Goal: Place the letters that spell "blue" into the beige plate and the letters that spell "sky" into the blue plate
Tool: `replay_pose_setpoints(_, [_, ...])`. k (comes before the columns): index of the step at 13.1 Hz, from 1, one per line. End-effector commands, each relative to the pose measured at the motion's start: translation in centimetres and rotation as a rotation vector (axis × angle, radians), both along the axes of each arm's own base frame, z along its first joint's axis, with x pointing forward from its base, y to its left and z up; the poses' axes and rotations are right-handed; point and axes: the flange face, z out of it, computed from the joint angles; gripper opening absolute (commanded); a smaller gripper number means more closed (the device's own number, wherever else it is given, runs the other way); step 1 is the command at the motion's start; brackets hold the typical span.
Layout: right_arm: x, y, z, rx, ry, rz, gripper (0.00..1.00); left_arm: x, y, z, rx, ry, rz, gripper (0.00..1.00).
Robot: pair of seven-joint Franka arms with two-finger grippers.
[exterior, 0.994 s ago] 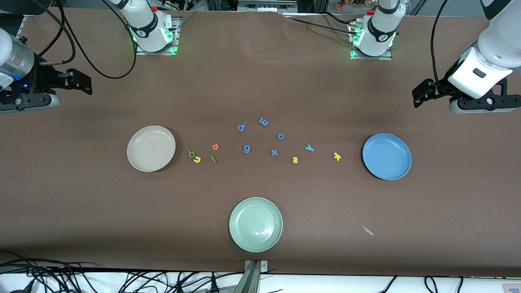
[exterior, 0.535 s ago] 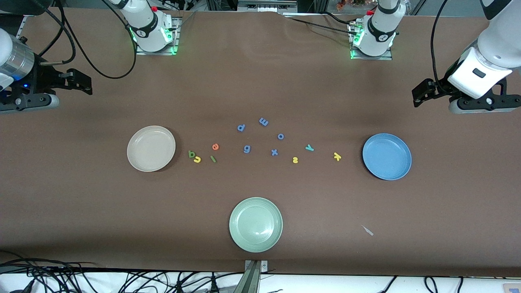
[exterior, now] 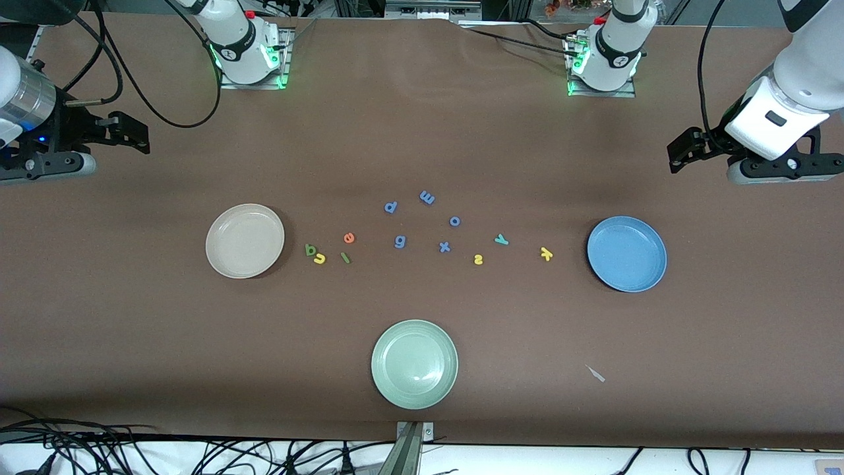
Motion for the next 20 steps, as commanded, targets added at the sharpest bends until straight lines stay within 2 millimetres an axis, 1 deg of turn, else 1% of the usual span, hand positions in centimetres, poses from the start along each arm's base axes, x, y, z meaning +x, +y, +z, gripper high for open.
replay_pose_setpoints(1, [0.0, -0.1, -0.3, 0.016, 0.012, -0.007, 1.0, -0.5, 0.3, 0.9, -0.009, 0.002, -0.015, 1.0])
replay_pose_setpoints(4, [0.2, 0.1, -1.8, 0.025, 0.015, -0.005, 1.0, -0.5, 0.1, 0.9, -0.009, 0.002, -0.018, 1.0])
replay_pose_setpoints(6, [0.5, 0.7, -3.4, 0.037, 0.006, -0.008, 1.0, -0.5, 0.1, 0.9, -0.009, 0.002, -0.018, 1.0])
replay_pose_setpoints(7, [0.7, 0.9, -4.5, 0.038, 0.003, -0.008, 1.0, -0.5, 0.3, 0.9, -0.009, 0.002, -0.015, 1.0])
replay_pose_setpoints(8, [0.7, 1.9, -5.9, 0.039, -0.003, 0.006, 1.0, -0.5, 0.3, 0.9, -0.009, 0.002, -0.015, 1.0])
replay_pose_setpoints(9, [0.7, 3.6, -7.3, 0.042, -0.016, 0.025, 1.0, -0.5, 0.2, 0.9, -0.009, 0.002, -0.017, 1.0])
replay_pose_setpoints(10, [0.9, 4.4, -8.8, 0.04, -0.026, 0.002, 1.0, -0.5, 0.3, 0.9, -0.009, 0.002, -0.015, 1.0])
replay_pose_setpoints(12, [1.0, 7.2, -11.2, 0.041, -0.041, -0.022, 1.0, -0.5, 0.3, 0.8, -0.009, 0.006, -0.015, 1.0])
replay_pose_setpoints(13, [1.2, 8.3, -12.5, 0.045, -0.042, -0.027, 1.0, -0.5, 0.1, 0.4, -0.007, 0.026, -0.019, 1.0])
replay_pose_setpoints(14, [1.5, 9.5, -14.0, 0.051, -0.045, -0.026, 1.0, -0.5, -0.5, -0.8, -0.003, 0.072, -0.03, 1.0])
replay_pose_setpoints(15, [1.6, 10.9, -15.1, 0.06, -0.054, -0.025, 1.0, -0.6, -1.0, -1.5, 0.0, 0.102, -0.04, 1.0])
replay_pose_setpoints(16, [2.1, 11.3, -16.7, 0.064, -0.052, -0.039, 1.0, -0.2, -1.9, -3.0, 0.003, 0.136, -0.057, 1.0])
replay_pose_setpoints(17, [2.4, 12.7, -18.4, 0.078, -0.053, -0.033, 1.0, 0.0, -3.1, -4.3, 0.006, 0.165, -0.076, 1.0])
replay_pose_setpoints(18, [2.8, 13.4, -20.5, 0.09, -0.06, -0.038, 1.0, 0.5, -3.7, -5.5, 0.008, 0.186, -0.083, 1.0])
replay_pose_setpoints(19, [3.0, 13.6, -22.8, 0.097, -0.065, -0.044, 0.99, 1.1, -4.0, -7.2, 0.009, 0.209, -0.08, 1.0])
replay_pose_setpoints(20, [3.0, 14.6, -25.0, 0.112, -0.066, -0.028, 0.99, 1.9, -4.2, -9.1, 0.008, 0.228, -0.079, 1.0])
